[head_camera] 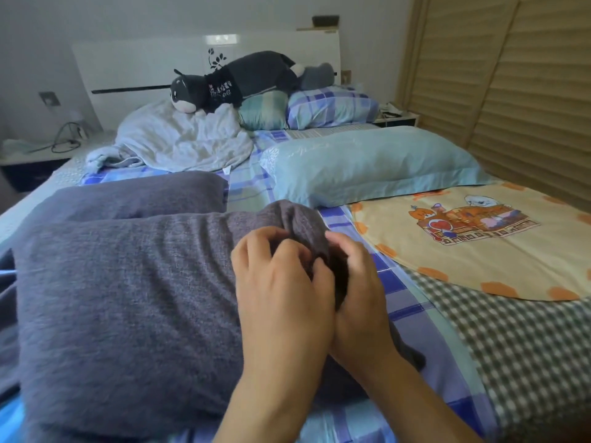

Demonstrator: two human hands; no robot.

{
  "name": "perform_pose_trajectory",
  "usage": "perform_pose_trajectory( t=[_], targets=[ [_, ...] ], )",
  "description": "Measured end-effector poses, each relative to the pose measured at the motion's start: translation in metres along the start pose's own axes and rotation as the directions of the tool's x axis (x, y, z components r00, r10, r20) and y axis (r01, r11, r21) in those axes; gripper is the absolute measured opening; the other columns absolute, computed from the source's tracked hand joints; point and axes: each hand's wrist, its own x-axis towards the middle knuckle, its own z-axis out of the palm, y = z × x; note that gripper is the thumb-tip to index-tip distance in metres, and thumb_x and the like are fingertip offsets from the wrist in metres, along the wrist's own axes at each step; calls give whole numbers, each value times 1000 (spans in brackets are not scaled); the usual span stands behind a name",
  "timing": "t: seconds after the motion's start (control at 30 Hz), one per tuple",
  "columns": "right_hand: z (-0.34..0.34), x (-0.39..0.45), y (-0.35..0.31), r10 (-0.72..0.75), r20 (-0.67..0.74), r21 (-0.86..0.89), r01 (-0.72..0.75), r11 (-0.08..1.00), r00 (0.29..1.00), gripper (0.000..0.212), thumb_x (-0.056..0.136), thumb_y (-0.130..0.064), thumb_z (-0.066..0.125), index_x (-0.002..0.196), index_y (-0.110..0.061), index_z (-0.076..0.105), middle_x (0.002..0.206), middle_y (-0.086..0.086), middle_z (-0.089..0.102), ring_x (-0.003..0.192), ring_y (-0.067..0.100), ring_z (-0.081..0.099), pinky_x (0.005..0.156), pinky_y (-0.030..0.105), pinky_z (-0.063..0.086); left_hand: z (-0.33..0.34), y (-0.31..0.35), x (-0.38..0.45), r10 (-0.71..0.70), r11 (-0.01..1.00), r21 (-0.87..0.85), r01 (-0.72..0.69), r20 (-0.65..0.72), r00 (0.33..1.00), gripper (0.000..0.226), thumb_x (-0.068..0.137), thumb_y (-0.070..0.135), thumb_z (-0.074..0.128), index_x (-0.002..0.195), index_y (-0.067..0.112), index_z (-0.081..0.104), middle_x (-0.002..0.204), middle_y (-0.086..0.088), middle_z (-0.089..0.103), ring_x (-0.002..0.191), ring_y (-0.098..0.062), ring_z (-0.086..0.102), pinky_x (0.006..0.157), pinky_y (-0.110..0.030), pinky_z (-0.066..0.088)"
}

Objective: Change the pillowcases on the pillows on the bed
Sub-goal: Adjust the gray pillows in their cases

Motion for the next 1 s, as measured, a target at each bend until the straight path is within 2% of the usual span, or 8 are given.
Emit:
perform_pose_trajectory(
  t=[0.1, 0.2, 0.33, 0.43, 0.57, 0.7, 0.87, 1.0],
  targets=[
    [-14, 0, -4, 48, -33, 220, -40, 975, 998, 27, 89, -27, 51, 116, -26, 53, 106, -5, 66, 101, 17, 64, 85, 44, 52, -4, -7, 10, -94, 971, -214, 103, 53, 994, 9, 84, 34, 76, 76, 35, 71, 115, 15, 53, 121, -9, 36, 109, -44, 38],
    [-23, 10, -14, 34, -43, 181, -26, 983, 998, 14, 94, -40, 52, 104, -30, 55, 93, -14, 65, 87, 9, 65, 76, 33, 52, -9, -8, 11, -100, 946, -295, 132, 121, 988, 21, 81, 30, 82, 73, 43, 68, 115, 21, 53, 125, -6, 40, 112, -40, 36],
    [-33, 17, -18, 45, 4, 191, -45, 981, 999, 9, 92, -31, 62, 98, -27, 67, 93, -16, 70, 90, 8, 68, 81, 32, 54, -9, -19, 14, -145, 873, -439, 213, 184, 972, 10, 74, 37, 84, 76, 41, 76, 117, 22, 54, 125, -14, 53, 109, -41, 44],
    [-39, 21, -23, 117, 32, 247, -121, 961, 993, 8, 89, -19, 70, 91, -25, 74, 89, -15, 72, 89, 10, 69, 85, 33, 54, -9, -24, 14, -169, 744, -597, 300, 266, 949, 14, 67, 32, 86, 79, 33, 79, 120, 13, 56, 114, -2, 60, 98, -26, 50],
    [-46, 28, -27, 372, 411, 573, -553, 604, 832, 7, 78, -10, 77, 82, -16, 78, 83, 5, 74, 82, 18, 67, 87, 36, 51, -15, -31, 16, -81, 598, -697, 396, 439, 895, 13, 66, 20, 89, 70, 22, 77, 120, 6, 53, 106, 9, 57, 85, -13, 46],
    [-46, 32, -26, 379, 547, 594, -665, 452, 746, 11, 75, -12, 74, 86, -12, 75, 90, 16, 69, 88, 24, 63, 94, 40, 49, -16, -37, 25, -53, 606, -671, 426, 501, 864, 6, 68, 22, 82, 70, 25, 77, 118, 8, 52, 119, 1, 51, 95, -16, 41],
    [-46, 31, -33, 399, 551, 693, -668, 269, 733, 21, 72, -10, 72, 93, -5, 70, 95, 22, 65, 92, 30, 60, 95, 42, 49, -11, -21, 12, -53, 833, -544, 94, 90, 994, 14, 74, 26, 79, 75, 33, 67, 114, 3, 59, 123, -7, 53, 100, -12, 34],
    [-43, 27, -42, 423, 492, 777, -603, 181, 761, 15, 72, -11, 69, 86, -7, 69, 90, 19, 66, 85, 26, 64, 82, 33, 57, 1, -11, -8, 43, 943, -309, -124, -256, 966, 5, 83, 26, 78, 83, 24, 73, 116, -2, 54, 118, -27, 49, 104, -27, 36]
  ],
)
